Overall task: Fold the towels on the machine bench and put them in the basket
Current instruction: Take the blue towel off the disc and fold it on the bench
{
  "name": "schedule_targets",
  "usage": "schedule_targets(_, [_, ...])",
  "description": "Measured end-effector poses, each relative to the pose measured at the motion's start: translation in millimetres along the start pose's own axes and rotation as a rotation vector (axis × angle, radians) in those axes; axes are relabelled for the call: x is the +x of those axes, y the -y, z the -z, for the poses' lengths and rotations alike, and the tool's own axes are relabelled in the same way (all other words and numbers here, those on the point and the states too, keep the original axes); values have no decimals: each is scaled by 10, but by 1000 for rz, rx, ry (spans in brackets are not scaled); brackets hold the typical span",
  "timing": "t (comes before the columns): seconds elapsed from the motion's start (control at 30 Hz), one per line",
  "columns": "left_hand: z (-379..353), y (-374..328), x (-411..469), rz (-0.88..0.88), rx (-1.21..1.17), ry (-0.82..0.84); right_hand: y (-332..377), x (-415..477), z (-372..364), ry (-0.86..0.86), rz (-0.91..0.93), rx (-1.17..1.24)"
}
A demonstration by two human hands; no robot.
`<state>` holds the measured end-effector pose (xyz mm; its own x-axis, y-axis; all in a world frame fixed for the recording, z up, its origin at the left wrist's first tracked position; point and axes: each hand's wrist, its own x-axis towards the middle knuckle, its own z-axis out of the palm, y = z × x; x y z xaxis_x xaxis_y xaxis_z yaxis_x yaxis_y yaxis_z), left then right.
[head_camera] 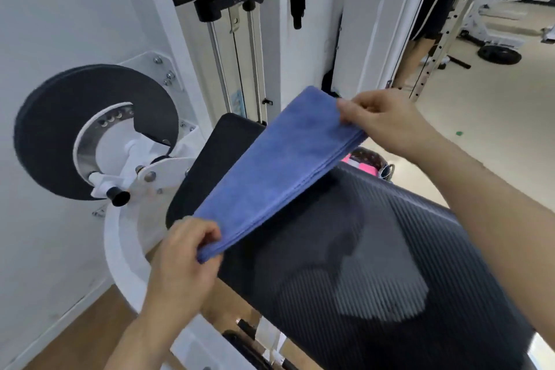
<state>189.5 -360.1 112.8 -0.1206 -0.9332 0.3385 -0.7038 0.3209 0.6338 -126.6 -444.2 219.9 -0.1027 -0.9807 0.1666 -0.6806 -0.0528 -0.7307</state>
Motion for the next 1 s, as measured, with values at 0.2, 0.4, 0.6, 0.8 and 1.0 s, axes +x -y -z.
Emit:
schedule_targets(0.2, [-820,259,-775,-103,334,526,-480,-267,-463,193,106,-416])
schedule_targets(0.4, [-973,45,-833,-199,464,548,-594,-378,-426,180,148,-485])
schedule_targets(0.6, [-962,7,-862,-175,409,696,-578,-556,-420,199,99,-651])
schedule_targets(0.8, [-883,85,-746,-4,-72,545,-377,-630,-830,39,322,-818])
schedule_targets(1.0, [-1027,137,-334,-121,194,346,-467,-717,-1399,214,334,-906])
